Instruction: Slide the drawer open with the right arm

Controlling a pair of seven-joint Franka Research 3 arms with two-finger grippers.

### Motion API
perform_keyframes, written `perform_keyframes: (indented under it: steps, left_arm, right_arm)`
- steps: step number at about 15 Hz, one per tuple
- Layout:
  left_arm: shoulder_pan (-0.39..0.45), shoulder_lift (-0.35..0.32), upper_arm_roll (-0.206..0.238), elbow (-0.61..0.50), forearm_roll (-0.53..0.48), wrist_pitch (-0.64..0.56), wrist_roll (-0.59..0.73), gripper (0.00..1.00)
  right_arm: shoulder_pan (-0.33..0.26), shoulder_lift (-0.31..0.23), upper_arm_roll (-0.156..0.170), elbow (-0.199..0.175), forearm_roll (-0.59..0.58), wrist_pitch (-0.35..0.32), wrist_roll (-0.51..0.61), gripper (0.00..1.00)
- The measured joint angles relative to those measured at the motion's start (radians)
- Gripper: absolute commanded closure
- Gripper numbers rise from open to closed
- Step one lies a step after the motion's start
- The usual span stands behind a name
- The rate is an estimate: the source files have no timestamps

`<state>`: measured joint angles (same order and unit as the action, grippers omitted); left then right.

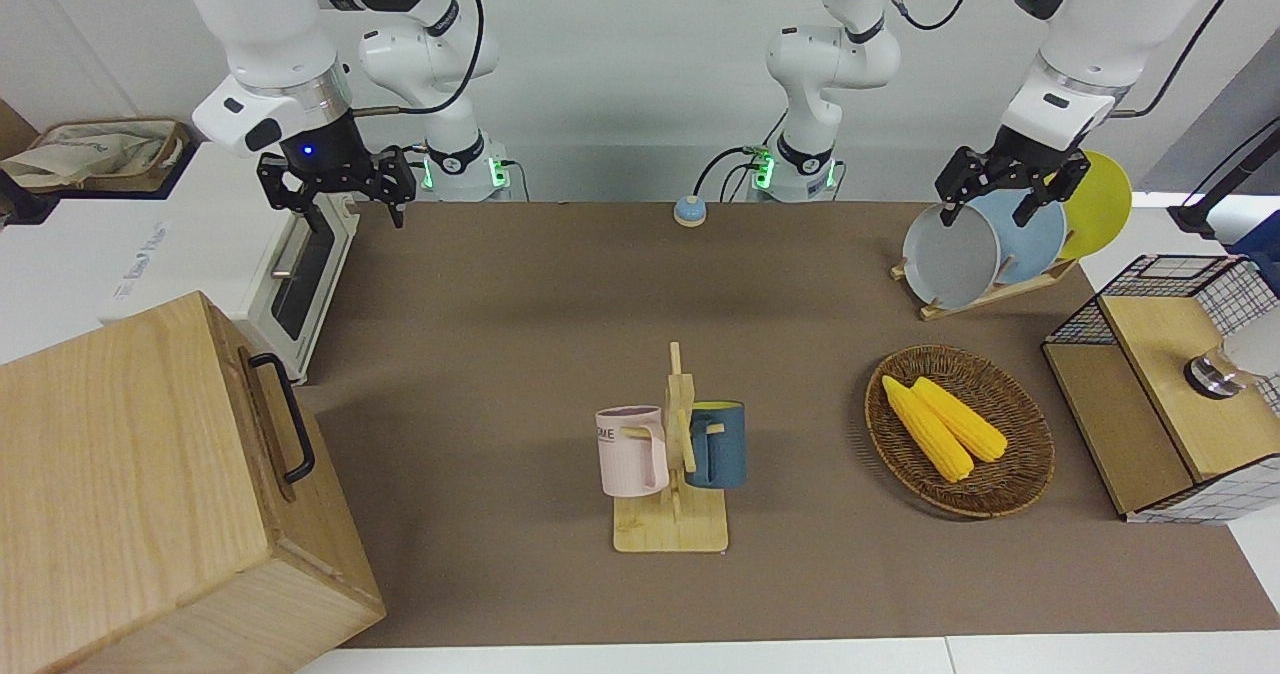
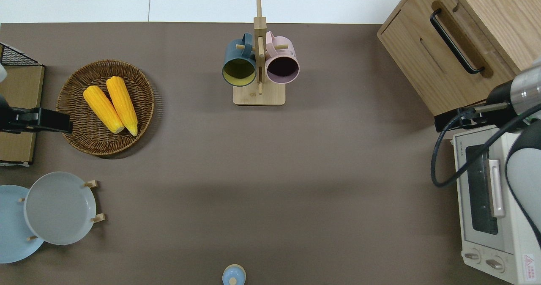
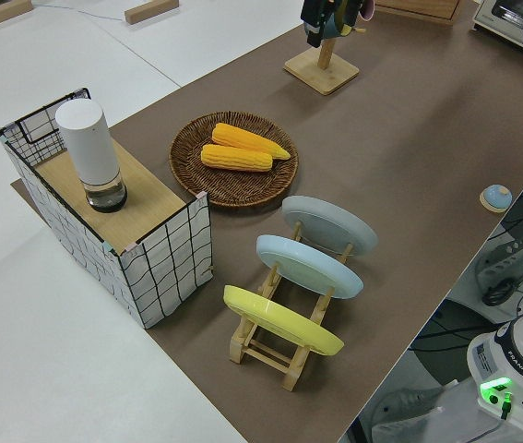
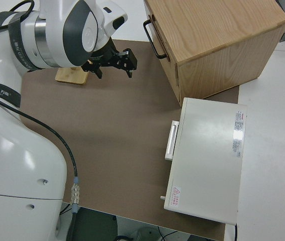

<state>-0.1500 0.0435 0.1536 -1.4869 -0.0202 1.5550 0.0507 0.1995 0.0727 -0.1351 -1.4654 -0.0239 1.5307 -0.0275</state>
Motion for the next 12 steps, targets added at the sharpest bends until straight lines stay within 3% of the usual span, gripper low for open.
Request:
perform_keyframes:
  steps: [5, 12]
  left_arm:
    - [0.000, 0.000, 0.000, 0.000, 0.000, 0.000, 0.000, 0.00]
    - [0.000, 0.000, 0.000, 0.000, 0.000, 0.000, 0.000, 0.00]
  right_arm:
    - [0.000, 0.000, 0.004, 0.025, 0.000, -0.001, 0.000, 0.011]
    - [0.000, 0.002, 0.008, 0.026, 0.000, -0.011, 0.000, 0.011]
